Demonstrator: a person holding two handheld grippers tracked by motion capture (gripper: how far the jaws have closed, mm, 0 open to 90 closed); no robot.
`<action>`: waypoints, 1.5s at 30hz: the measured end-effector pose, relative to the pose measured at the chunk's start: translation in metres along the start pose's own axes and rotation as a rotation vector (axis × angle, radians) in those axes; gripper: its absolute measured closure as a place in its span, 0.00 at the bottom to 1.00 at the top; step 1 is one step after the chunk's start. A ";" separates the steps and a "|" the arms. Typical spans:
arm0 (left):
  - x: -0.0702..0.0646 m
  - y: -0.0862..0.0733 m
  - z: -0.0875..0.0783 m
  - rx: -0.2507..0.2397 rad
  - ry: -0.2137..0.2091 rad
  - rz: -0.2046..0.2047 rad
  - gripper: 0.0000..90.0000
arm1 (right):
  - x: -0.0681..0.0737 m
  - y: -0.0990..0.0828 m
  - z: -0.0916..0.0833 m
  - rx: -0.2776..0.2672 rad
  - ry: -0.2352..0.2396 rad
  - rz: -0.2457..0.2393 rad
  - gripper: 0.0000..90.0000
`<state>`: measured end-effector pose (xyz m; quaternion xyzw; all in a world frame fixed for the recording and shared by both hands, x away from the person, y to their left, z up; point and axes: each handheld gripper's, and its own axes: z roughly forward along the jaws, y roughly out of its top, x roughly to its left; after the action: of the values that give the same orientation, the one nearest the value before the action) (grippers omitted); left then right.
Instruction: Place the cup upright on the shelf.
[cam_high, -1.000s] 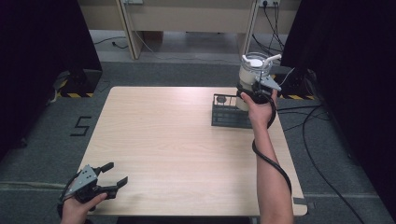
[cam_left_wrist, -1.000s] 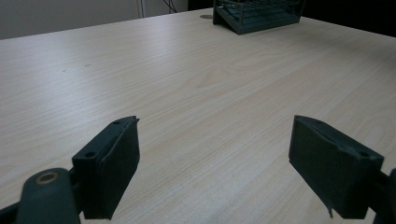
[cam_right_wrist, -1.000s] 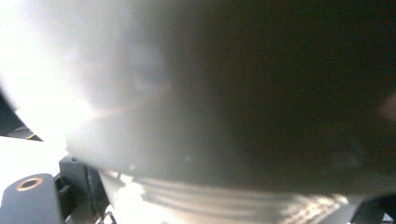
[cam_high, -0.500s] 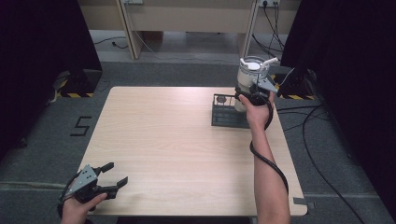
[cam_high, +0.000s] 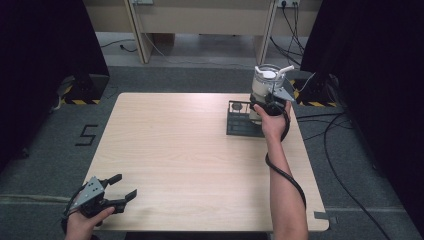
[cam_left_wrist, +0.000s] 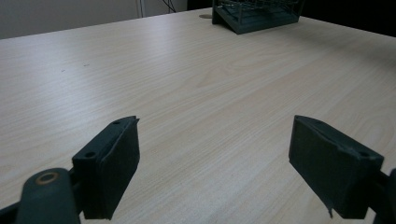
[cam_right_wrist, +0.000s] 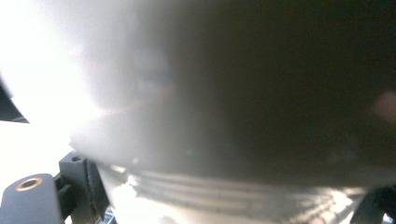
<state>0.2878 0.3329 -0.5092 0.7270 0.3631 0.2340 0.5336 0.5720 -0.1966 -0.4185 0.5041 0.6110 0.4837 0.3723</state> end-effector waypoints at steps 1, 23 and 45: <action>0.000 0.000 0.000 0.001 0.000 0.001 0.18 | 0.000 -0.002 0.001 0.000 -0.001 0.001 0.13; 0.000 0.000 0.000 0.001 -0.003 0.002 0.18 | 0.001 -0.011 0.004 0.006 -0.006 0.004 0.13; -0.001 0.000 0.000 0.001 -0.006 0.010 0.18 | 0.002 -0.025 0.001 -0.049 -0.013 -0.021 0.12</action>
<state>0.2872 0.3318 -0.5087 0.7300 0.3578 0.2343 0.5331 0.5664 -0.1954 -0.4424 0.4914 0.6020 0.4912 0.3934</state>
